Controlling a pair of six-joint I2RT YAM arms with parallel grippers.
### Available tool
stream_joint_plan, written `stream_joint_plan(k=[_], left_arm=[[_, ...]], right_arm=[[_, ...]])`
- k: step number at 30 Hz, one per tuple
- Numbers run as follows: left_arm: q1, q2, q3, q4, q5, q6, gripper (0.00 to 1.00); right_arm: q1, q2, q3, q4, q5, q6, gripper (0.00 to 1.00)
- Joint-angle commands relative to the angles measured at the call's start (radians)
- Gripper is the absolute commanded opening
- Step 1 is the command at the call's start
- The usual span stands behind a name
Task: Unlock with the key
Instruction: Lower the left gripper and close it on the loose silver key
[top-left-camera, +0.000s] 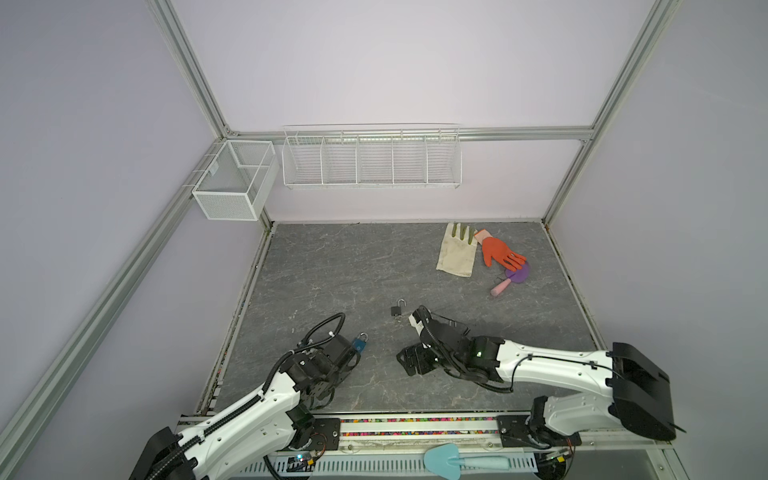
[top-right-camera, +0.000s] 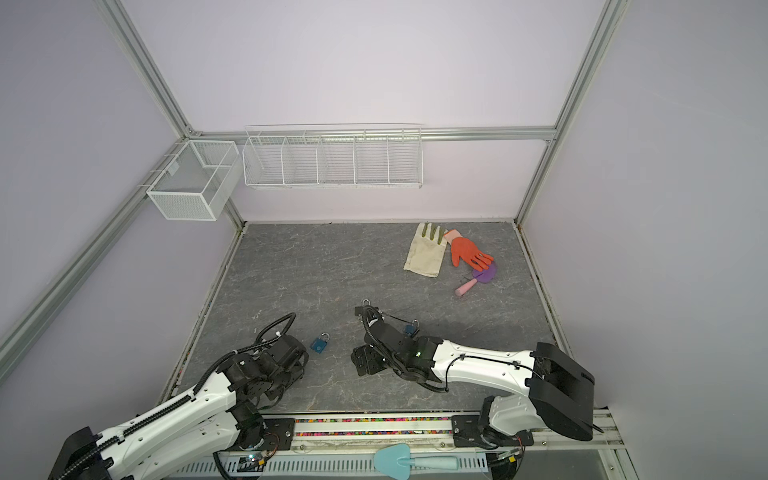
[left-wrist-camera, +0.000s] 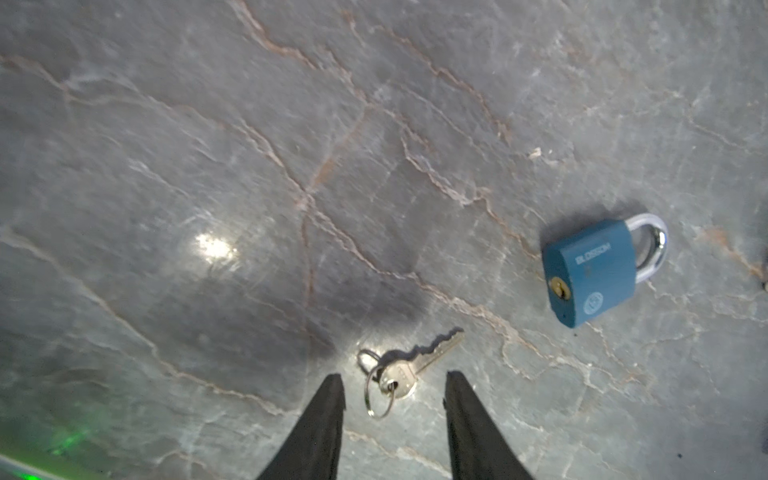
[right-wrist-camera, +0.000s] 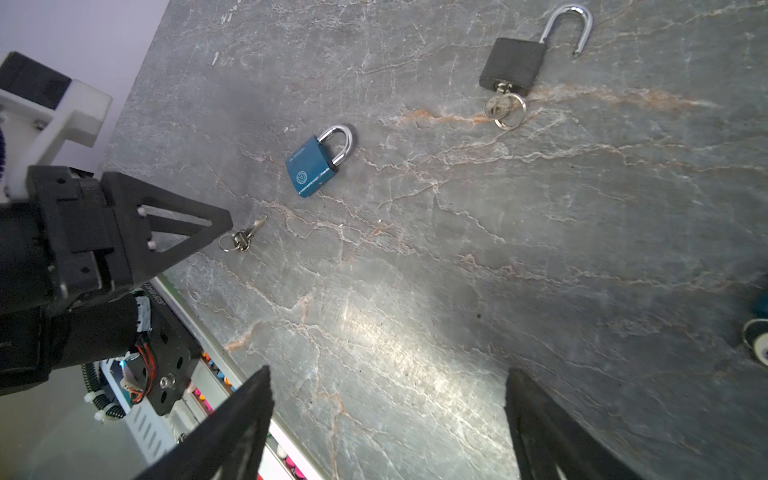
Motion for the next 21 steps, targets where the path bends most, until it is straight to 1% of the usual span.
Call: stream_joint_plan(k=[1, 6, 14, 18, 21], left_arm=[[-0.008, -0.015, -0.020, -0.040, 0.000, -0.079, 0.40], [-0.011, -0.031, -0.048, -0.013, 0.003, -0.112, 0.35], [-0.012, -0.044, -0.062, 0.019, 0.016, -0.124, 0.28], [-0.011, -0.046, -0.075, 0.039, 0.026, -0.127, 0.22], [-0.011, -0.058, -0.084, 0.037, 0.024, -0.131, 0.20]], right_arm=[[0.003, -0.024, -0.016, -0.002, 0.022, -0.002, 0.89], [0.003, -0.016, -0.015, -0.008, 0.024, -0.001, 0.89], [0.002, 0.003, -0.005, -0.009, 0.022, -0.001, 0.89], [0.004, 0.015, 0.005, -0.016, 0.020, -0.005, 0.89], [0.002, 0.023, 0.006, -0.014, 0.018, -0.004, 0.89]])
